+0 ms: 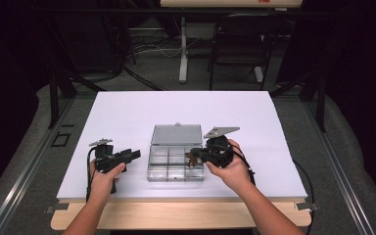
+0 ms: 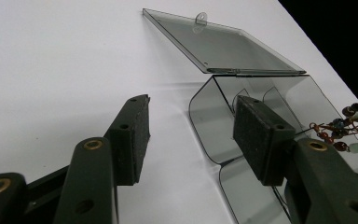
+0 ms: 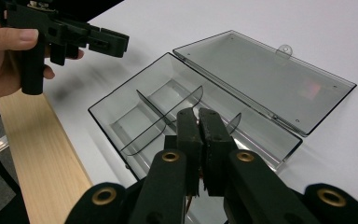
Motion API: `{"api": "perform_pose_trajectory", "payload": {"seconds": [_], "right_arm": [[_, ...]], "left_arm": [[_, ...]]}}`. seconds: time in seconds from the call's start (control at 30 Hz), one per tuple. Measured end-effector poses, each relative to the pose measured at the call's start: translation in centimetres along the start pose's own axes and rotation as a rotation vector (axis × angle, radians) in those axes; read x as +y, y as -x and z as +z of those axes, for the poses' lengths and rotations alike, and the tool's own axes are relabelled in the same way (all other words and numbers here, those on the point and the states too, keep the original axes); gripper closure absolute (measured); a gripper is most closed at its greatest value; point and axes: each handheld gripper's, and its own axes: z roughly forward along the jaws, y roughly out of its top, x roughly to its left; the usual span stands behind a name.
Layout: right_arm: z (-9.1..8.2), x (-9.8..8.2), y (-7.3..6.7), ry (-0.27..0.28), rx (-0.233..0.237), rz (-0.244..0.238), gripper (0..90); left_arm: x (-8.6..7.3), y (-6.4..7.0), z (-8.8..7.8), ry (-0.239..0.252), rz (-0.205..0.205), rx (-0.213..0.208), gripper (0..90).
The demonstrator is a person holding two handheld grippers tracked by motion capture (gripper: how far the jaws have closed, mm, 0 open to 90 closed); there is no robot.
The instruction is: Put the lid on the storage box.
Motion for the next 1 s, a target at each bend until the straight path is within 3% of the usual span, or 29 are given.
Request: {"api": "perform_pose_trajectory", "payload": {"seconds": [0.37,1.0], "right_arm": [[0.3,-0.3,-0.2,-0.013,0.006,0.002,88.1],[1.7,-2.6,0.9,-0.088,-0.013,0.011,88.1]], "left_arm": [[0.0,0.0,0.0,0.0,-0.001,0.0,46.0],[0.0,0.0,0.0,-0.003,0.001,-0.001,46.1]]}}
